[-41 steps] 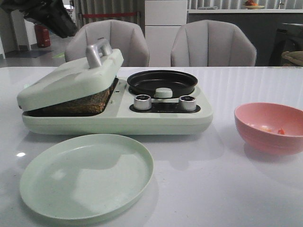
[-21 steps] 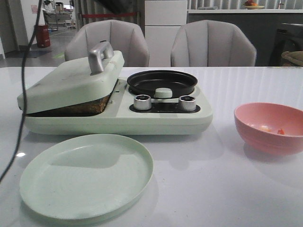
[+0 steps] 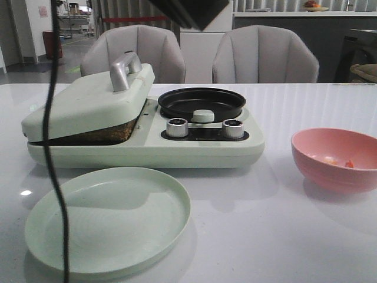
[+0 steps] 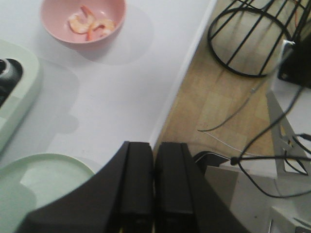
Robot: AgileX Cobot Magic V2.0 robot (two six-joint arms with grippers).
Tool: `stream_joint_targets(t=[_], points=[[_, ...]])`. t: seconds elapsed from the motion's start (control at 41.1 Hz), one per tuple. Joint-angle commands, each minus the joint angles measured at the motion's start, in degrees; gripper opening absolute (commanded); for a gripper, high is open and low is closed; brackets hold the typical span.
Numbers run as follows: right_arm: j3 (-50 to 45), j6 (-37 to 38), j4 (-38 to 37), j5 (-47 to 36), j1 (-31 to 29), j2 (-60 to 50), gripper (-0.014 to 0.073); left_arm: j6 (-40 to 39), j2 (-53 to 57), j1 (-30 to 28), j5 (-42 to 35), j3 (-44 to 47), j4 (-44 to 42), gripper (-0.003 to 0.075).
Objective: Make breakfast with bread and shrimp
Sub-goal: 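Push the sandwich-maker lid down over the bread with the left gripper, then move the right gripper above the pink shrimp bowl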
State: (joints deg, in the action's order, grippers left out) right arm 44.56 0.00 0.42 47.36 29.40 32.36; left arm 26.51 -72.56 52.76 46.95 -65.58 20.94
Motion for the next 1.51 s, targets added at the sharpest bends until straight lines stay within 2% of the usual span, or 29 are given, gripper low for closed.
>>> stream_joint_targets(t=[0.0, 0.146, 0.267, 0.413, 0.681, 1.046, 1.143, 1.313, 1.483], points=[[1.48, -0.40, -0.42, -4.22, -0.21, 0.06, 0.0517, -3.28, 5.63, 2.06, -3.61, 2.17, -1.73, 0.0123], [1.48, -0.40, -0.42, -4.22, -0.21, 0.06, 0.0517, -15.33, 11.57, 2.31, -3.61, 6.61, -12.95, 0.0123], [1.48, -0.40, -0.42, -4.64, -0.21, 0.06, 0.0517, -28.43, 17.65, 2.31, -3.15, 8.75, -24.87, 0.0123], [1.48, -0.40, -0.42, -4.84, -0.21, 0.06, 0.0517, -38.28, 24.41, 2.31, -1.94, 11.27, -32.34, 0.0123], [1.43, -0.40, -0.42, -4.84, -0.21, 0.06, 0.0517, -38.95, 32.63, 2.31, -1.70, 14.82, -33.38, 0.0123], [1.35, -0.40, -1.18, -3.68, -0.23, 4.58, 0.0517, -38.95, 32.69, 2.31, -3.48, 15.03, -33.52, 0.0123], [1.41, 1.65, -2.11, -2.59, -1.10, 7.76, 0.0517, -38.95, 32.69, 2.31, -3.48, 15.03, -33.65, 0.0123], [3.70, 3.38, -2.51, 4.70, -6.32, 15.96, 0.0517, -38.95, 32.69, 2.31, -3.48, 15.03, -33.65, 0.0123], [6.39, 2.40, -2.40, 5.72, -14.51, 23.41, 0.0517, -38.95, 32.69, 2.31, -3.26, 15.03, -33.65, 0.0123]])
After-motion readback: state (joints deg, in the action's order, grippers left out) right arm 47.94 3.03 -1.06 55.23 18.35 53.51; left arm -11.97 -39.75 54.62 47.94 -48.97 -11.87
